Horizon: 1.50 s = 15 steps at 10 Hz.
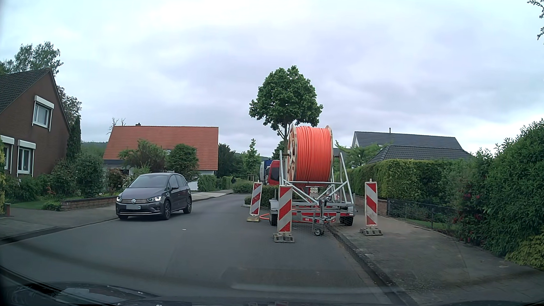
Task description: Follow the waypoints while adhering to traffic rules and regulations
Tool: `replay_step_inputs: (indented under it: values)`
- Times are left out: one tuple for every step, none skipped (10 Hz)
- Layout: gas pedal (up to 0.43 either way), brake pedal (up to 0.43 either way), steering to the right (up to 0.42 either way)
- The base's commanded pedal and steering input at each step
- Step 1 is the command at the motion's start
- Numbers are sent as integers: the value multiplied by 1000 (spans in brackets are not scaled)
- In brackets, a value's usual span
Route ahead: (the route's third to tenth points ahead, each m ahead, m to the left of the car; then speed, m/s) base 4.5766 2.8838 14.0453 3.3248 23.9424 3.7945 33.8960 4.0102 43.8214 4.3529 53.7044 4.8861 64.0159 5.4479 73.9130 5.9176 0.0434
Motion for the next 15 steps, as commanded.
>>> replay_step_inputs:
  values:
    - [87, 0, 1]
    - [87, 0, 1]
    - [87, 0, 0]
    - [87, 0, 0]
    - [87, 0, 1]
    - [98, 0, 0]
    - [118, 0, 0]
    - [118, 0, 0]
    - [118, 0, 0]
    - [118, 0, 0]
    - [130, 0, 0]
    - [138, 0, 0]
    - [138, 0, -1]
    - [138, 0, -1]
    - [138, 0, -1]
